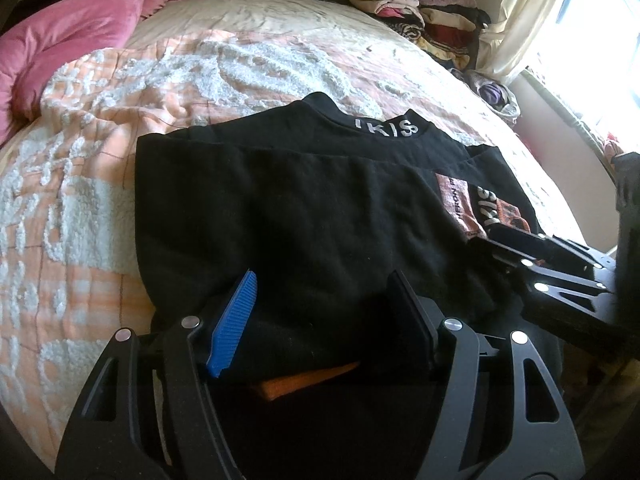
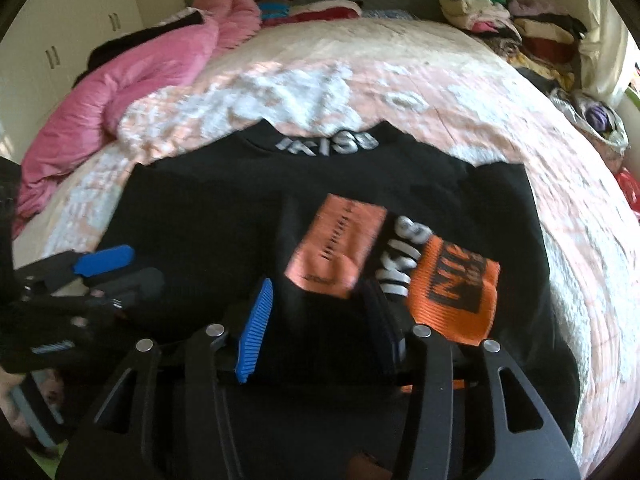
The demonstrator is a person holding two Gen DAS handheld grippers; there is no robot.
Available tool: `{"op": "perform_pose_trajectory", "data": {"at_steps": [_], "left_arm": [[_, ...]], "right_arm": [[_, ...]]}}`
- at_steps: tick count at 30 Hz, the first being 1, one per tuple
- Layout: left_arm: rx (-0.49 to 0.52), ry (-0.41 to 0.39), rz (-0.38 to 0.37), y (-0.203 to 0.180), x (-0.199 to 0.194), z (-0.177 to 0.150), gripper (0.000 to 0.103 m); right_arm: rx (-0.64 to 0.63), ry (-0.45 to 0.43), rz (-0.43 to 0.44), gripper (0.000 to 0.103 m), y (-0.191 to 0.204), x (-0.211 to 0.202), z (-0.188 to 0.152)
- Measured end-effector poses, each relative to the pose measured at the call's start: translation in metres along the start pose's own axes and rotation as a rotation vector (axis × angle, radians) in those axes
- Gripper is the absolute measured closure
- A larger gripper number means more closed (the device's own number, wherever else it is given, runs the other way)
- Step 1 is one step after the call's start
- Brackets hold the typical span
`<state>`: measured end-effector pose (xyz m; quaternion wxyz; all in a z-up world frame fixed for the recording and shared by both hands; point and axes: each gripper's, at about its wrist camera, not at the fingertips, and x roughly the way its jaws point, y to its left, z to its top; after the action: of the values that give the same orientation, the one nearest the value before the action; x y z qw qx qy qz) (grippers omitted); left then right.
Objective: Fold small clothes
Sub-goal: 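Lift the open right tool away from the folded orange cuffs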
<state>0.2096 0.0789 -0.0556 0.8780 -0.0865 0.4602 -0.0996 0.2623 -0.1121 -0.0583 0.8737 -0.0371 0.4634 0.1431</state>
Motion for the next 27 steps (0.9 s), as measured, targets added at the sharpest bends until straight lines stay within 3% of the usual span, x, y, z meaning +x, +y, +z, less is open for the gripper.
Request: {"op": "perform_pose_trajectory", "data": {"at_steps": [10,12,19,25,27], "left_arm": [[-0.003,0.000,-0.003,-0.001,-0.001,0.000,0.043],[-0.005,0.000,-0.005,-0.001,-0.001,0.000,0.043],[-0.003,0.000,-0.004,-0.002,-0.002,0.000,0.043],[-0.009,-0.003,-0.012,-0.004,-0.005,0.001,0.043],[-0.013,-0.004,-0.018,-0.006,-0.007,0.001,0.043]], "right_arm": [[0.015,0.004,-0.011,0.056,-0.004,0.004,-0.007],[0.014,-0.010,-0.004,0.051,-0.003,0.000,-0.008],[0.043,-0.041,0.011,0.047,-0.004,-0.011,-0.012],[0.050,-0.066,0.013,0.038,-0.002,-0.021,-0.014],[0.056,-0.074,0.004,0.030,-0.003,-0.024,-0.015]]}}
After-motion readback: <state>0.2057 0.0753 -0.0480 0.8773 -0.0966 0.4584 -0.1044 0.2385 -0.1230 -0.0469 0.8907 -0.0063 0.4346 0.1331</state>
